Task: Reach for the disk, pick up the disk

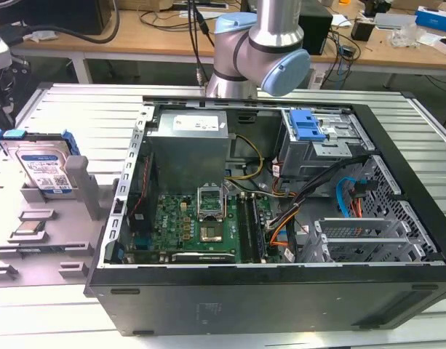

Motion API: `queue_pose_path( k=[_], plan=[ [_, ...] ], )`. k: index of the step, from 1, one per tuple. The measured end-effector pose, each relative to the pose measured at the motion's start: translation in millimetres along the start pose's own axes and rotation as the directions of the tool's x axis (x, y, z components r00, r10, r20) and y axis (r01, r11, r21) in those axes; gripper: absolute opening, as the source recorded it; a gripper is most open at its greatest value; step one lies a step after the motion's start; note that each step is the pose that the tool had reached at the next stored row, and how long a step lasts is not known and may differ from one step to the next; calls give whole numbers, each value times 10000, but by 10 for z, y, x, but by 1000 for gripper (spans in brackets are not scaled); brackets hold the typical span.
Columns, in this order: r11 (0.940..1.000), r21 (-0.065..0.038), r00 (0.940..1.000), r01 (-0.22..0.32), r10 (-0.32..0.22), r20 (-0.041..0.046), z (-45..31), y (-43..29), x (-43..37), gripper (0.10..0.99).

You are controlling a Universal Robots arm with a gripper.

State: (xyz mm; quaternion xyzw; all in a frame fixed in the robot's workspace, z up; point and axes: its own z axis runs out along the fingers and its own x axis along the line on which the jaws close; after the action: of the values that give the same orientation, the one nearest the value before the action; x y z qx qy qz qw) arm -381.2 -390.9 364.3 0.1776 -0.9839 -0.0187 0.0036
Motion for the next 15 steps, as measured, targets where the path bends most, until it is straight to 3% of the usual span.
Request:
queue_pose_path(
  k=[8, 15],
  plan=[
    [9978, -1, 9978, 656, -656, -25, 0, 0, 0, 106],
    [9888, -4, 9887, 1495, -1495, -57, 0, 0, 0, 106]
  ],
)
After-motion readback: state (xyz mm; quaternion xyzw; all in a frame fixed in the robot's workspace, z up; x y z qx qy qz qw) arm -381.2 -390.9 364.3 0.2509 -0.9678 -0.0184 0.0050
